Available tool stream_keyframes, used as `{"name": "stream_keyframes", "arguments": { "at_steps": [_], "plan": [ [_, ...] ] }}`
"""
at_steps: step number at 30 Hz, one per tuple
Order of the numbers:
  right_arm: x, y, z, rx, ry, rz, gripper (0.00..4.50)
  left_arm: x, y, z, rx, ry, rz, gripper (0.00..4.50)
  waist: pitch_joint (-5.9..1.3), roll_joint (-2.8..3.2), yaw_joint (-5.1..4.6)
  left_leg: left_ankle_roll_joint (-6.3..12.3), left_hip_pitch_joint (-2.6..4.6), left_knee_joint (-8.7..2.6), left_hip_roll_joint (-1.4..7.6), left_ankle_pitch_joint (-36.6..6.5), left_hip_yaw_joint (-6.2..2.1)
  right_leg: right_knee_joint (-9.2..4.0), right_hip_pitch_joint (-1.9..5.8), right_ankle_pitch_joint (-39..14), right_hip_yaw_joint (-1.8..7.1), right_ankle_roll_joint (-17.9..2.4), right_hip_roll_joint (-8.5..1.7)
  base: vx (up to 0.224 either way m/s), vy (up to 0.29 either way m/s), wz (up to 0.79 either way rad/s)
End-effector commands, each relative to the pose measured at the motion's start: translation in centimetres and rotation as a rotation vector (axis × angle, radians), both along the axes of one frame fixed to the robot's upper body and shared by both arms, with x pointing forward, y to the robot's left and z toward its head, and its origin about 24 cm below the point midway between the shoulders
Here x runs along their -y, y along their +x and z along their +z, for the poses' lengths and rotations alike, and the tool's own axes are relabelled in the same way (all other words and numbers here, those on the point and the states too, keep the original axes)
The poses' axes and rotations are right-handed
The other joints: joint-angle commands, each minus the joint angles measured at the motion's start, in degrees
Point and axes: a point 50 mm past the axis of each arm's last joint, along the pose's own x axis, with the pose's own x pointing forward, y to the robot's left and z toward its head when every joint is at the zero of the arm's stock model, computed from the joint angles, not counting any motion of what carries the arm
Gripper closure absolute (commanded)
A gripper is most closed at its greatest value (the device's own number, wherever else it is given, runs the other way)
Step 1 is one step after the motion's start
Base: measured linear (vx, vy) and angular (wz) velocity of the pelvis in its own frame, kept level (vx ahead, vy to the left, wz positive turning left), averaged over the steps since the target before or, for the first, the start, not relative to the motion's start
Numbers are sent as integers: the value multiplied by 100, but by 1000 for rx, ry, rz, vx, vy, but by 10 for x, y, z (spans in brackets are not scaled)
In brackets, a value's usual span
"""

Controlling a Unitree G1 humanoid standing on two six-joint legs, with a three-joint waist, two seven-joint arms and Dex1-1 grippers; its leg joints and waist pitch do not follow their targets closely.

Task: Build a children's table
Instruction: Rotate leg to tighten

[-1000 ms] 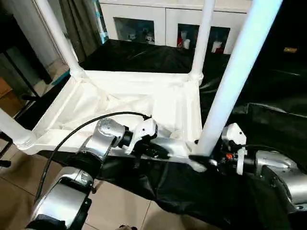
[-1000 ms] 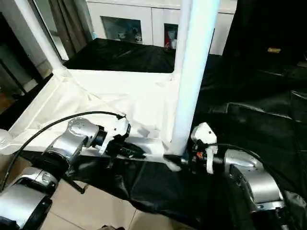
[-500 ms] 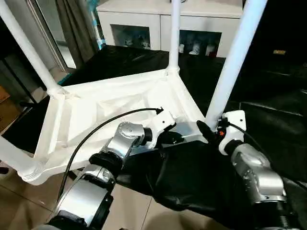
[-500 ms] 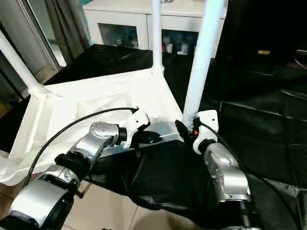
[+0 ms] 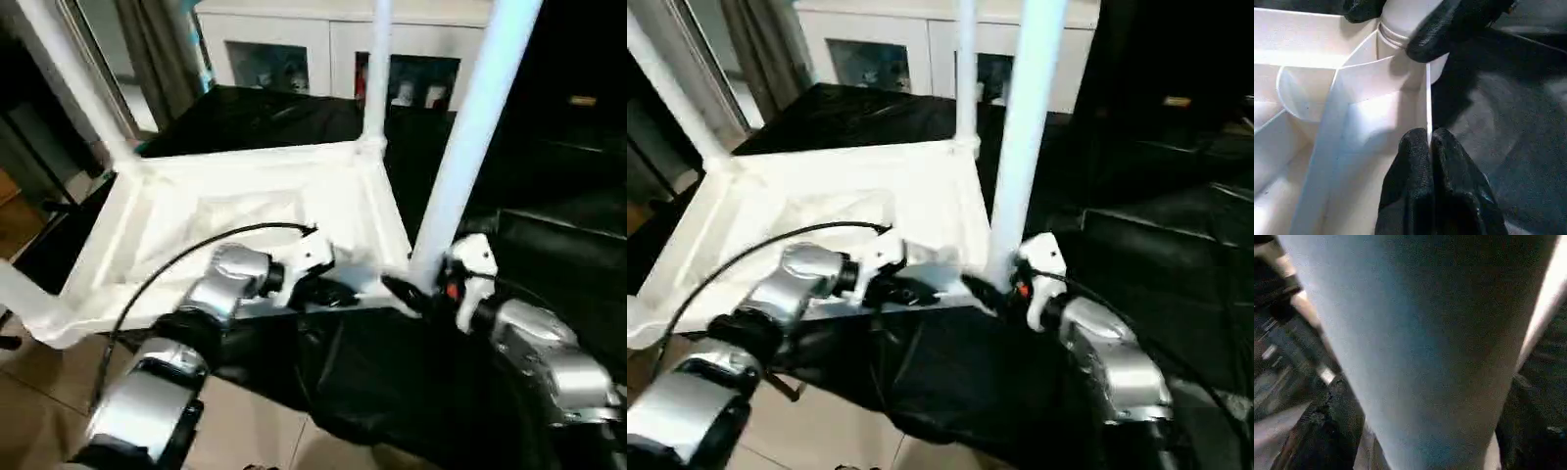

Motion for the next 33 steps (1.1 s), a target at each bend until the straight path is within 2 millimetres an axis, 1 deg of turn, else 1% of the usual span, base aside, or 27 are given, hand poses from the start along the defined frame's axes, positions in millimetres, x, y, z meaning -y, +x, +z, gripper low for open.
{"name": "stream_keyframes", "arguments": {
  "at_steps": [1,2,3,4,5,6,7,8,9,10,11,12,13,15,16,19,22,24,25,26,27,28,29,30,31,32,33],
  "plan": [
    [-19,-13,-12,-81,15,161,102,9,-8,4,-5,-14,-132,450,-419,-117,42,1119,110,-224,174,-120,-61,-159,268,1078,61,-1778,-89,0,0,0],
    [-14,-14,-12,-83,10,171,102,5,-8,4,-13,-8,-145,450,-437,-140,59,1250,82,-193,158,114,-61,-115,282,1379,58,-1809,-80,0,0,0],
    [-11,-15,-11,-85,7,180,102,2,-9,4,-21,-3,-156,450,-446,-133,74,1304,86,-181,165,173,-62,-104,275,1460,56,-1825,-88,0,0,0],
    [-8,-16,-9,-86,6,190,102,-1,-10,4,-29,1,-167,450,-424,-133,91,1388,70,-175,169,141,-55,-113,253,1335,41,-1835,-90,0,0,0],
    [-4,-17,-7,-91,6,212,102,-5,-11,4,-40,8,-182,450,-411,-130,90,1372,68,-186,175,53,-54,-125,251,1165,38,-1832,-94,0,0,0],
    [-2,-18,-6,-93,6,225,102,-7,-11,4,-45,11,-188,450,-400,-130,107,1293,88,-210,195,-174,-54,-159,253,761,39,-1826,-100,0,0,0],
    [-1,-18,-4,-96,6,237,102,-9,-12,4,-50,14,-194,450,-385,-129,109,1247,89,-222,202,-281,-52,-173,249,563,43,-1823,-97,0,0,0],
    [1,-19,-3,-100,8,253,126,-12,-12,4,-53,17,-199,450,-363,-123,115,1081,102,-260,218,-531,-54,-198,243,139,51,-1807,-87,0,0,0],
    [2,-20,-2,-101,9,258,135,-12,-12,4,-54,17,-200,450,-363,-123,115,1081,102,-260,218,-531,-54,-198,243,139,51,-1807,-87,0,0,0],
    [4,-20,-1,-105,12,271,135,-14,-13,4,-58,16,-205,450,-353,-130,115,917,117,-289,229,-775,-52,-222,236,-123,62,-1794,-88,0,0,0],
    [5,-20,0,-105,13,276,140,-15,-13,4,-62,16,-207,450,-342,-130,115,826,128,-308,234,-931,-48,-242,228,-276,69,-1777,-90,0,0,0],
    [5,-20,0,-106,14,279,153,-16,-13,4,-64,17,-208,450,-344,-128,116,779,128,-314,234,-982,-49,-242,232,-334,71,-1762,-96,0,0,0],
    [6,-20,0,-107,16,285,168,-16,-13,4,-66,18,-210,450,-345,-137,113,723,127,-322,234,-1026,-48,-244,234,-360,77,-1747,-99,0,0,0],
    [6,-20,1,-107,18,287,177,-16,-14,4,-68,17,-212,450,-353,-144,114,711,118,-316,225,-976,-48,-241,243,-318,78,-1730,-103,0,0,0],
    [6,-21,0,-114,23,297,178,-16,-14,4,-67,14,-208,450,-362,-156,115,736,112,-305,218,-877,-46,-232,240,-199,78,-1721,-101,0,0,0],
    [3,-23,-2,-126,28,296,191,-15,-12,5,-55,4,-187,450,-371,-164,118,816,104,-280,206,-724,-43,-216,239,-26,78,-1725,-100,0,0,0],
    [2,-23,-3,-129,31,288,192,-14,-12,5,-48,1,-173,450,-381,-164,125,903,97,-258,200,-597,-44,-200,243,111,74,-1740,-103,0,0,0],
    [0,-21,-8,-127,29,236,193,-10,-8,4,-21,0,-121,450,-369,-182,122,917,92,-259,201,-613,-42,-207,232,39,73,-1725,-102,0,0,0],
    [0,-21,-8,-127,29,236,193,-10,-8,4,-21,0,-121,450,-365,-179,124,900,94,-263,199,-642,-43,-215,228,-24,72,-1713,-102,0,0,0],
    [-1,-19,-12,-128,28,193,193,-8,-5,4,-5,-1,-74,450,-348,-182,115,830,93,-277,196,-817,-37,-241,214,-314,76,-1671,-101,0,0,0],
    [-3,-14,-18,-125,8,112,193,-3,-1,5,16,-14,-15,450,-348,-182,115,830,93,-277,196,-817,-37,-241,214,-314,76,-1671,-101,0,0,0],
    [-5,-10,-24,-124,-6,45,193,2,3,6,31,-28,44,450,-332,-220,90,671,108,-305,187,-1030,-39,-293,203,-666,80,-1596,-102,0,0,0],
    [-5,-10,-24,-124,-6,45,194,2,3,6,31,-28,44,450,-321,-205,67,543,115,-332,184,-1156,-51,-312,196,-937,79,-1526,-101,0,0,0],
    [-8,-5,-30,-126,-17,-49,194,9,6,6,44,-37,88,450,-316,-196,52,482,116,-340,184,-1213,-55,-316,178,-1040,85,-1491,-99,0,0,0],
    [-8,-5,-30,-126,-17,-49,195,9,6,6,44,-37,88,450,-311,-206,37,431,123,-346,179,-1278,-54,-337,176,-1141,85,-1447,-97,0,0,0],
    [-11,-2,-34,-129,-21,-116,195,14,8,6,52,-40,117,450,-305,-216,3,331,99,-370,177,-1365,-72,-351,195,-1317,90,-1343,-106,0,0,0],
    [-11,-2,-34,-129,-21,-116,195,14,8,6,52,-40,117,450,-301,-209,-4,308,105,-377,174,-1410,-75,-360,188,-1365,84,-1320,-100,0,0,0]
  ]
}}
